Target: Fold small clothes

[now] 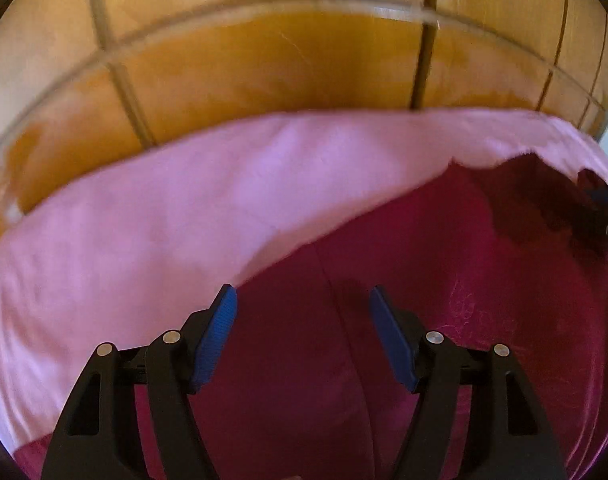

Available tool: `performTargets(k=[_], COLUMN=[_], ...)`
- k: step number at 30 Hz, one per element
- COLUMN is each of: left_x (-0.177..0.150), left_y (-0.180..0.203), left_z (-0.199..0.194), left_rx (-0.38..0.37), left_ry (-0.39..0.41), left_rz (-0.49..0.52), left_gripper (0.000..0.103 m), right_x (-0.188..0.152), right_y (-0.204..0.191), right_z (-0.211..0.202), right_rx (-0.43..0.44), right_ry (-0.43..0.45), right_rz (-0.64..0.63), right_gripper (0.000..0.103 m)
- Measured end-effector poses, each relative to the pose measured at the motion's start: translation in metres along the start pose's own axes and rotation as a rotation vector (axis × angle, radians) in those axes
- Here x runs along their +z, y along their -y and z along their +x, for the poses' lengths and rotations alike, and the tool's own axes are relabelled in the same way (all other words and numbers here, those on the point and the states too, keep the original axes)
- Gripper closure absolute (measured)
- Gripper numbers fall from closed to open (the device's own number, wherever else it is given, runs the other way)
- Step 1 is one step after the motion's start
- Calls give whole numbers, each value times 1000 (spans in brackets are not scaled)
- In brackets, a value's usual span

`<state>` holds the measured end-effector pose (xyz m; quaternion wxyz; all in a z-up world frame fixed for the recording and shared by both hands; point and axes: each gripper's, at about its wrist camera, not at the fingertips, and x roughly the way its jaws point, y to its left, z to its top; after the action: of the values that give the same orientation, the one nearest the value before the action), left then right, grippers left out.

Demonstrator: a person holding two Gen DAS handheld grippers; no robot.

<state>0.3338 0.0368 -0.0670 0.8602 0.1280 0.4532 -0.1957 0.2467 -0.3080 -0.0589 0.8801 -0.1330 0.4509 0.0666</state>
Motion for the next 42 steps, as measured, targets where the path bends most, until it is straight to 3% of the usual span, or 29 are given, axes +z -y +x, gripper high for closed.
performTargets(k=[1, 3, 9, 14, 17, 21, 22, 23, 25, 29, 33, 34, 36, 40, 42], left_x=[-2, -5, -2, 32, 54, 64, 62, 59, 46, -4, -77, -98, -139, -203, -225], left_y=[-1, 5, -8, -31, -32, -30, -32, -38, -50, -69, -80, -80, -75, -60, -39], left_z=[8, 7, -23, -33, -19, 8, 9, 8, -6, -43, -83, -93, -111, -131, -138], left_rx=[-5, -34, 19, 130, 211, 264, 270, 258, 208, 76, -145, -193, -254, -418, -419], left_ry=[-28, 4, 152, 233, 210, 97, 84, 70, 75, 93, 71, 65, 61, 32, -6], left_rz=[20, 50, -35, -161, -186, -162, -173, -192, -239, -296, -375, -394, -436, -527, -482], left_gripper=[46, 94, 98, 98, 98, 94, 94, 94, 94, 94, 94, 89, 47, 44, 44], right_x=[1, 5, 25, 62, 80, 76, 73, 66, 53, 0, -69, -93, -126, -189, -212], right_y=[2, 10, 35, 54, 49, 37, 36, 34, 31, 26, 26, 23, 18, 1, -11], right_z=[-2, -9, -27, -13, 20, 45, 44, 35, 15, -30, -63, -70, -80, -93, -103], right_rx=[-11, -18, -75, -150, -232, -243, -236, -216, -209, -83, 62, 102, 154, 254, 278], right_ry=[7, 26, 122, 162, 120, 67, 69, 91, 140, 149, 81, 40, -8, -126, -144], right_rz=[2, 13, 63, 103, 82, 77, 78, 85, 83, 112, 198, 220, 251, 313, 317], right_gripper=[94, 95, 97, 97, 97, 93, 78, 54, 37, 37, 27, 27, 27, 27, 26])
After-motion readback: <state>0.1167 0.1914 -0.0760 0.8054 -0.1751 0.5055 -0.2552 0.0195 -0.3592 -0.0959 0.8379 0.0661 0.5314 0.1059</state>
